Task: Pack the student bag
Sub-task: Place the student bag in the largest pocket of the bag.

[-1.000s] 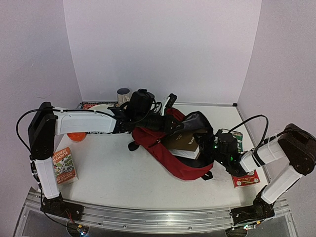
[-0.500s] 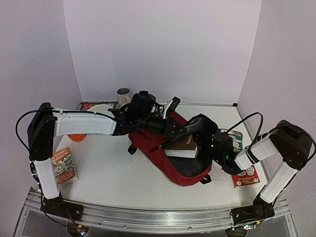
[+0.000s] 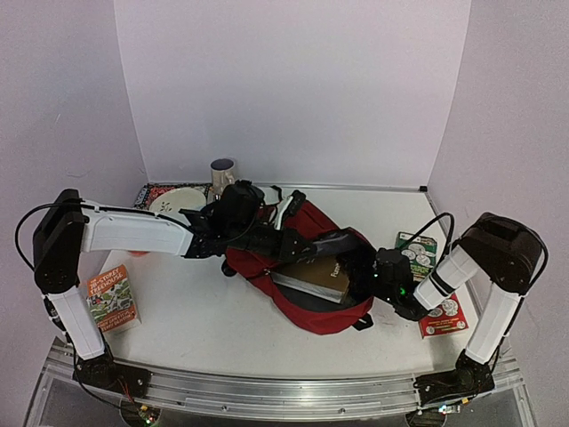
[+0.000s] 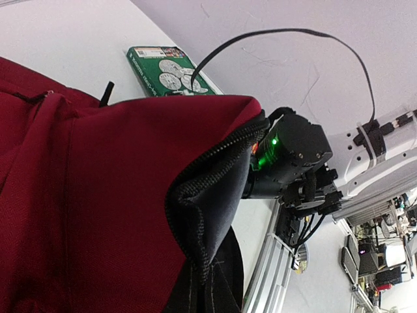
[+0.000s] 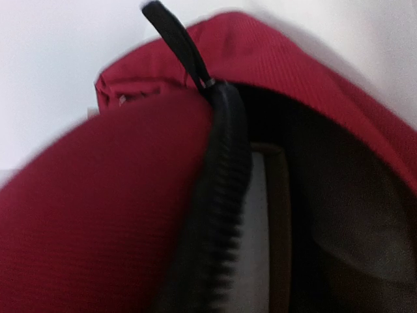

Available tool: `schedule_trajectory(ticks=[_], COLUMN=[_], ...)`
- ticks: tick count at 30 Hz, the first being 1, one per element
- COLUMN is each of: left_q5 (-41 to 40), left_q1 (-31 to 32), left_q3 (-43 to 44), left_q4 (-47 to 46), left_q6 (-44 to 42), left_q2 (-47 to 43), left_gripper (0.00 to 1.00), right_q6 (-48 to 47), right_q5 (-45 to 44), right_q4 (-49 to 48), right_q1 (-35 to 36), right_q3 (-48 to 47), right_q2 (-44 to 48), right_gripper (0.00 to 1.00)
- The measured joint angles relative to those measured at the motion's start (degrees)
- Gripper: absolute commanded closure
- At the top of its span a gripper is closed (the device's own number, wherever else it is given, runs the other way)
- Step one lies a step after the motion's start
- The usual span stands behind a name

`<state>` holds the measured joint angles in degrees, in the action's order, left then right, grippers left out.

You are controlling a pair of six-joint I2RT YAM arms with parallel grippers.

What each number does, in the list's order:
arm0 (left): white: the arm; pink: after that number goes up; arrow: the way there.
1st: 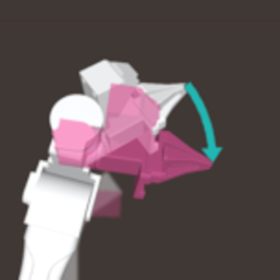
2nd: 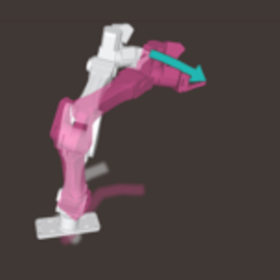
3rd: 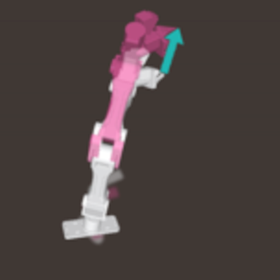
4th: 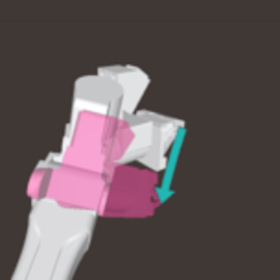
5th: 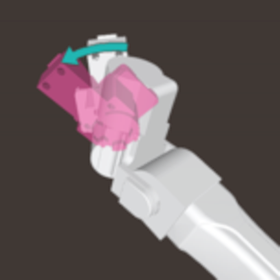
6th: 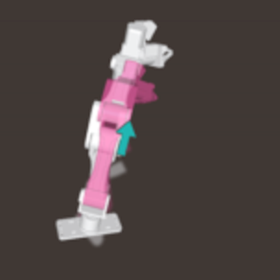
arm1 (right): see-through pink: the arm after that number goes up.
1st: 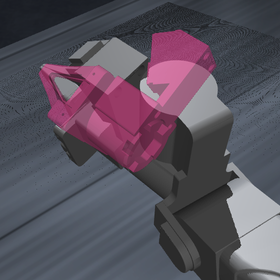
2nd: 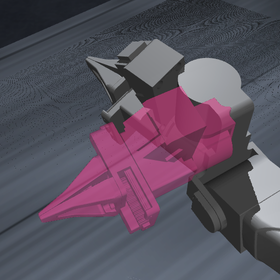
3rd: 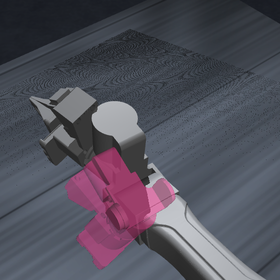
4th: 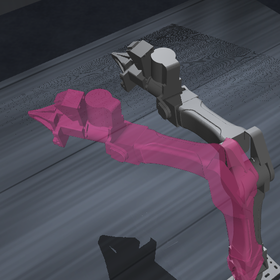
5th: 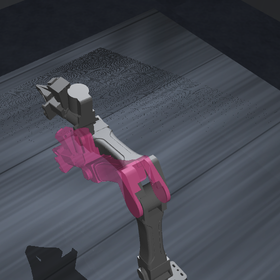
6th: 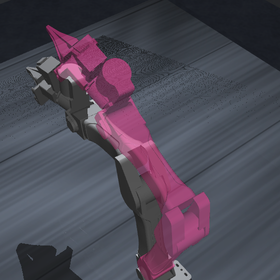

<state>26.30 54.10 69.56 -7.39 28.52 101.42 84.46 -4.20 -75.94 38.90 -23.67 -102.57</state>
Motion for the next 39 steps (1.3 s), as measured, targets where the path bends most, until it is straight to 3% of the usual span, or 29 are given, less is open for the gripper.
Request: schedule_trajectory(ticks=[6, 11, 17, 23, 32, 39], left_q5=[-0.4, -0.5, -0.5, -1.0, -2.5, -5.4], left_q1=[-1.7, -2.0, -2.3, -2.6, -2.8, -6.4], left_q3=[0.0, 0.0, 0.7, 3.6, 5.0, 5.0], left_q4=[-0.2, -0.2, -0.1, 0.9, 1.4, 1.3], left_q6=[0.1, 0.1, 0.0, -0.2, -0.3, -0.3], left_q2=[-0.4, -0.4, -0.5, -0.5, -0.7, -2.2], left_gripper=[1.0, 1.0, 1.0, 1.0, 1.0, 1.0], right_q6=[0.7, 0.6, 0.5, 0.1, -2.1, -2.8], right_q5=[11.4, 18.3, 21.4, 20.9, 13.3, 9.8], right_q4=[-2.3, -3.5, -3.6, -1.4, 2.2, 3.3], right_q1=[0.0, 0.0, 0.0, 0.2, 1.7, 2.2], right_q3=[1.5, 3.3, 4.5, 4.4, 4.5, 7.5], right_q2=[-0.3, -0.2, 3.4, 8.6, 13.5, 19.9], right_gripper=[0.29, 0.46, 0.54, 0.56, 0.61, 0.64])
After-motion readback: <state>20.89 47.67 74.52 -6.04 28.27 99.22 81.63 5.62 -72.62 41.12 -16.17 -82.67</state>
